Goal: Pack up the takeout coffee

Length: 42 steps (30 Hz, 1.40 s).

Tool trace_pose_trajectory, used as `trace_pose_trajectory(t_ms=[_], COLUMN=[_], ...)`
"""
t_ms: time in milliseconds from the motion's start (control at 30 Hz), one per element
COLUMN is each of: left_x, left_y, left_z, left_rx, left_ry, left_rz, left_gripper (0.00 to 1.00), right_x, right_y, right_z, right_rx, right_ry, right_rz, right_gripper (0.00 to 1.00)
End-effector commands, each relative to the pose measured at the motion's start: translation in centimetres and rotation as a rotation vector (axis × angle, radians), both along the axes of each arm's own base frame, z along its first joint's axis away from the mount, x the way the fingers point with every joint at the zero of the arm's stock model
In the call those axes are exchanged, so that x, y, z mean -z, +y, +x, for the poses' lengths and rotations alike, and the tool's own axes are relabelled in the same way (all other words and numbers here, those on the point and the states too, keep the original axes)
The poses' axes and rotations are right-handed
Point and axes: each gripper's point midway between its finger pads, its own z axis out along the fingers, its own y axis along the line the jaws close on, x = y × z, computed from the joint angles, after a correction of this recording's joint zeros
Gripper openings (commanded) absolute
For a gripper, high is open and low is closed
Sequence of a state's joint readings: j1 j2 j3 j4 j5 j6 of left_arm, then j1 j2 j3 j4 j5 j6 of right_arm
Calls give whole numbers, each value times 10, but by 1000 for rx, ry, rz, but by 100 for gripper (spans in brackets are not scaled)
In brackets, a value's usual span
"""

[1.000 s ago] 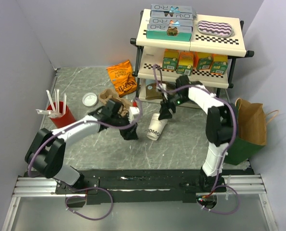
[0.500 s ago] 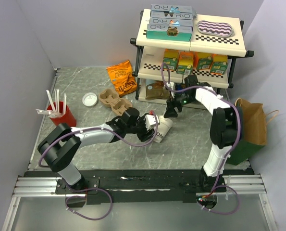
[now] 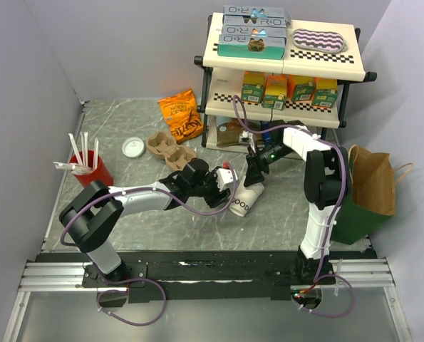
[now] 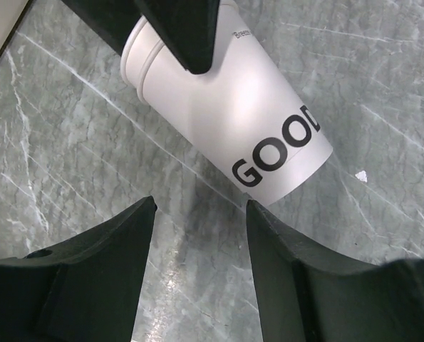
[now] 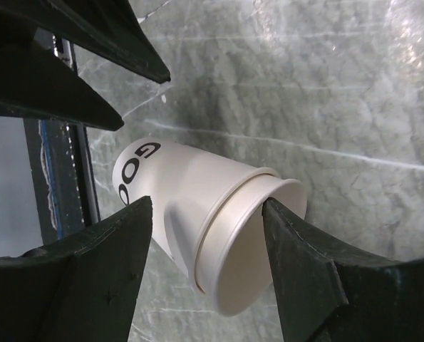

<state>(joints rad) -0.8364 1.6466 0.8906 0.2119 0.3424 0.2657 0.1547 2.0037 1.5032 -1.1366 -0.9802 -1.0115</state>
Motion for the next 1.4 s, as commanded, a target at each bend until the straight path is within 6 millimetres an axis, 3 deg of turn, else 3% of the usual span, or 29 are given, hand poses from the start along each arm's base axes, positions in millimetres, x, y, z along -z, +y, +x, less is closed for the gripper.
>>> trace_pose_trajectory(t_ms=[0, 133, 200, 233, 300, 467, 600, 1033, 1167, 1267, 1367], left_x=[-22, -28, -32, -31, -28, -19, -16, 6, 11, 10, 4], left_y=[-8, -11, -14, -15, -21, -42, -47, -38, -30, -28, -29], left_z=[-9, -28, -39, -42, -46, -30, -20, 1, 16, 24, 16], left_rx=[51, 127, 189, 210, 227, 152, 120, 23, -46, -68, -27], left_ry=[-3, 37, 49, 48, 48, -16, -58, -55, -37, -27, -16], left_rz=[-86, -138, -159, -165, -168, -148, -125, -24, -11, -18, -38], left_gripper=[61, 66, 74, 91, 99, 99, 97, 92, 92, 91, 92], right_x=[-12, -11, -11, -12, -13, -16, -19, -22, -24, -22, -21], right_y=[-8, -17, -23, -24, -28, -27, -28, -38, -40, -49, -49], right_z=[-7, -13, -12, -11, -8, -13, -26, -48, -51, -47, -45], right_rx=[0, 30, 56, 69, 93, 102, 86, 80, 88, 121, 120], right_ry=[-20, 13, 7, 6, -2, 40, 76, 187, 218, 228, 239], right_rz=[6, -16, -14, -14, -9, 8, 22, 76, 83, 83, 84], right_gripper=[69, 67, 67, 68, 68, 68, 67, 62, 60, 56, 46])
